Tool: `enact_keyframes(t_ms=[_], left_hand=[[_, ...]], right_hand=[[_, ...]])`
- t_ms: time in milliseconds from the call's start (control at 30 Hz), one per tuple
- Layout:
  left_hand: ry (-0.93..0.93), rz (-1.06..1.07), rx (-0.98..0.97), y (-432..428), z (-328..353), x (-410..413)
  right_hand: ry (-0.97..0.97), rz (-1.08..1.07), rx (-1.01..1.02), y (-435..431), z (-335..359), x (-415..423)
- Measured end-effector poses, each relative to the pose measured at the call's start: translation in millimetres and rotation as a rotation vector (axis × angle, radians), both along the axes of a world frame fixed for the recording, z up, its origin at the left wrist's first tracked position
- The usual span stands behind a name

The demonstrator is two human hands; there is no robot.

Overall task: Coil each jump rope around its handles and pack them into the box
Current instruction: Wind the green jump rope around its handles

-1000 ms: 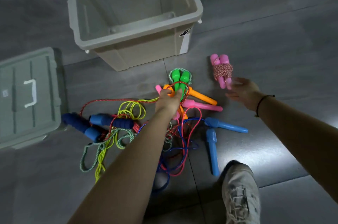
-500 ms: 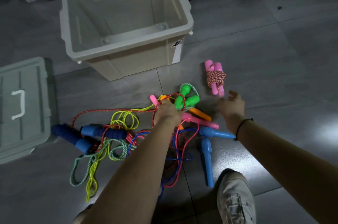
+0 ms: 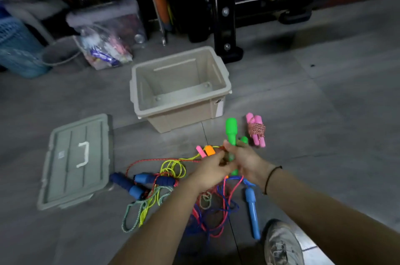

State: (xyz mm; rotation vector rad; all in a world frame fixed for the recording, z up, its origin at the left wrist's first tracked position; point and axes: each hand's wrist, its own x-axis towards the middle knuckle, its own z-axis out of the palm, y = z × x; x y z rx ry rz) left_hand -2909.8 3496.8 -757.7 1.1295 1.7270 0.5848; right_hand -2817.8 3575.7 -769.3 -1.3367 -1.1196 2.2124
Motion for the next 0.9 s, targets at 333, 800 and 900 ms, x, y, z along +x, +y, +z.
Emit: enact_keyframes(t_ms=[333, 800, 900], left_hand=[[-0.148, 0.493, 0.293, -60.3, 188.6, -36.8], [0.269, 0.229, 0.333, -144.2, 247.6, -49.8], [0.441, 0.187, 0.283, -154.3, 266.4, -59.1]], right_hand=[[0.120, 0.546, 0.484, -44.5, 236.3, 17.4], [-0.063, 0.361, 0.630, -113.1, 314.3, 26.1], [-0.143, 0.321, 0.495, -94.0, 316.7, 38.9]])
